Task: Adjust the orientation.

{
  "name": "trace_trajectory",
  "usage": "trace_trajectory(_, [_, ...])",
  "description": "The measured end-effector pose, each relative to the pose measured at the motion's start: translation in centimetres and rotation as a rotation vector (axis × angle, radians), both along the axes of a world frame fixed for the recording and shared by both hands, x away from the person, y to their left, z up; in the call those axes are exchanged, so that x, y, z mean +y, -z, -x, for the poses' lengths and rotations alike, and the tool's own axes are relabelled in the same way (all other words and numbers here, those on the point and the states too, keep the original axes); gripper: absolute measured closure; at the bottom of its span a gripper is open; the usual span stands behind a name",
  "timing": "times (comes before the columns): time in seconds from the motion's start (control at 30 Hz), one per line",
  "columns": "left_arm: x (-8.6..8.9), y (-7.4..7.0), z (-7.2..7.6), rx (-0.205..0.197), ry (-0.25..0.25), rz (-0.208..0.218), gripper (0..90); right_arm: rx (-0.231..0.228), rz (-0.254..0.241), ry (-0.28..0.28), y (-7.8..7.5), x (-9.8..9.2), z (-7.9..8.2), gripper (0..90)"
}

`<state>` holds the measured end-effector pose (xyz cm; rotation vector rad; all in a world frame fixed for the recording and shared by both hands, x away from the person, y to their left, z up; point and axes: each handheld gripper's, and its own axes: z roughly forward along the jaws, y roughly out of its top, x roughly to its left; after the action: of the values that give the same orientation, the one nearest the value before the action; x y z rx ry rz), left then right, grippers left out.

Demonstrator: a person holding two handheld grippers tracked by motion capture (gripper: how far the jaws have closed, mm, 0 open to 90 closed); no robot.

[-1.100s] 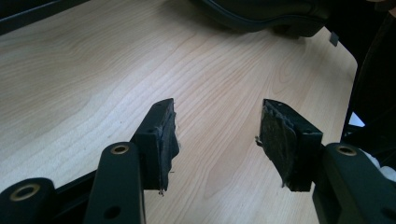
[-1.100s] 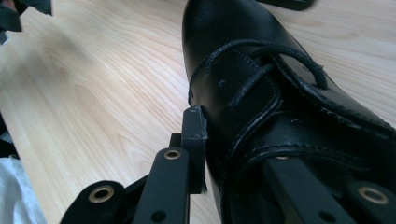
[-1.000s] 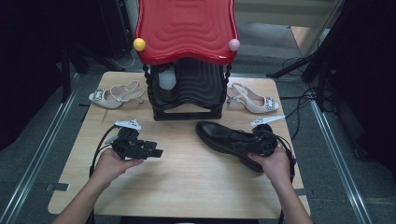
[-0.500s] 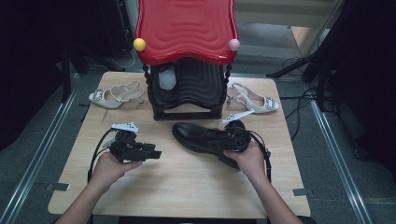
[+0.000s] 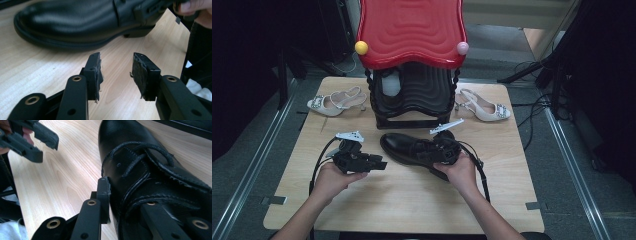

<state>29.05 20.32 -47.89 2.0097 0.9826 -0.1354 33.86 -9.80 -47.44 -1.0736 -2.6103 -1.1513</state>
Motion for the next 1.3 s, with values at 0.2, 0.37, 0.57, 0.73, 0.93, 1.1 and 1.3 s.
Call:
trace_trajectory(0.2, [-0.1, 0.0, -0.2, -0.013, 0.005, 0.015, 70.6, 0.014, -0.027, -0.018, -0.1, -1.0, 0.2, 63.7])
trace_trajectory(0.37, [-0.1, 0.1, -0.6, -0.013, -0.005, -0.001, 75.3, -0.013, -0.071, 0.001, -1.6, -3.9, 0.7, 68.0])
trace_trajectory(0.57, [-1.0, -0.4, -1.5, -0.011, 0.011, -0.022, 83.3, -0.057, -0.075, 0.040, -2.7, -7.3, 0.5, 83.3])
trace_trajectory(0.73, [-1.9, -1.3, -2.8, -0.010, 0.007, -0.017, 85.9, -0.079, -0.093, 0.065, -3.2, -8.8, -0.7, 88.9])
trace_trajectory(0.93, [-3.5, -0.6, -3.8, -0.014, -0.016, -0.004, 86.0, -0.112, -0.072, 0.111, -2.6, -10.4, -3.1, 90.0])
trace_trajectory(1.1, [-4.2, 0.4, -3.4, -0.008, -0.020, -0.020, 86.0, -0.115, -0.034, 0.096, -0.7, -10.1, -3.3, 90.0])
trace_trajectory(1.3, [-5.5, 1.1, -3.0, -0.003, -0.001, -0.026, 87.5, -0.083, 0.017, 0.075, 0.4, -9.1, -3.2, 90.0])
